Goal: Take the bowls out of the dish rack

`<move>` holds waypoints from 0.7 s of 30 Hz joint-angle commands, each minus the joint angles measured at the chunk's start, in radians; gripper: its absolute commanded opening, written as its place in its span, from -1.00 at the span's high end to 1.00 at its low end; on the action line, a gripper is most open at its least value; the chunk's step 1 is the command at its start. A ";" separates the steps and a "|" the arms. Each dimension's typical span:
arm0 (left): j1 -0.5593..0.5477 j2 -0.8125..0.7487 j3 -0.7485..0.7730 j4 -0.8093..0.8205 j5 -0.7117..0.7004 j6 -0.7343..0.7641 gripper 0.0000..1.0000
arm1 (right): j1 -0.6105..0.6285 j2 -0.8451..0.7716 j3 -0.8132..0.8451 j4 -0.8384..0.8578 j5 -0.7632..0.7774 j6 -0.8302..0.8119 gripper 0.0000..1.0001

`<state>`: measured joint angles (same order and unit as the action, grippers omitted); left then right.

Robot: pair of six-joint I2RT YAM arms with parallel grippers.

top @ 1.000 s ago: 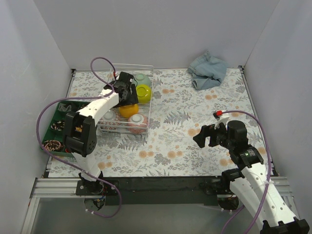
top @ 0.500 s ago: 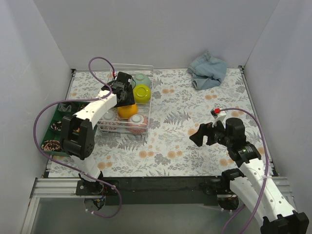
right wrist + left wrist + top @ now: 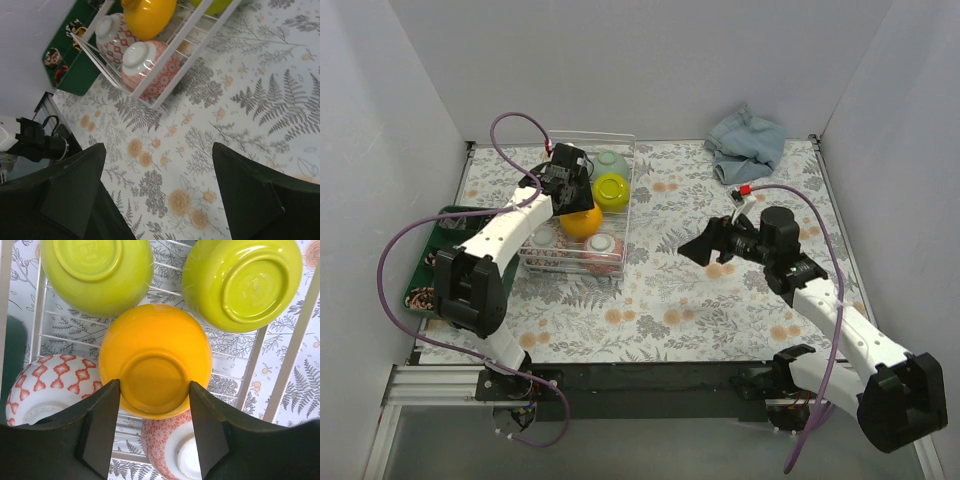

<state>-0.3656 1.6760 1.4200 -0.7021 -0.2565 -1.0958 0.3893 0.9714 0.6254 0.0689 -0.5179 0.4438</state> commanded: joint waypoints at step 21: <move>0.004 -0.363 0.001 0.156 0.250 -0.196 1.00 | 0.169 0.683 0.473 0.733 -0.246 0.449 -0.89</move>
<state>-0.3649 1.4040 1.4460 -0.6201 -0.0895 -1.2175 0.5320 1.6035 1.0134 0.6010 -0.6846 0.7921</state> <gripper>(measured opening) 0.527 0.949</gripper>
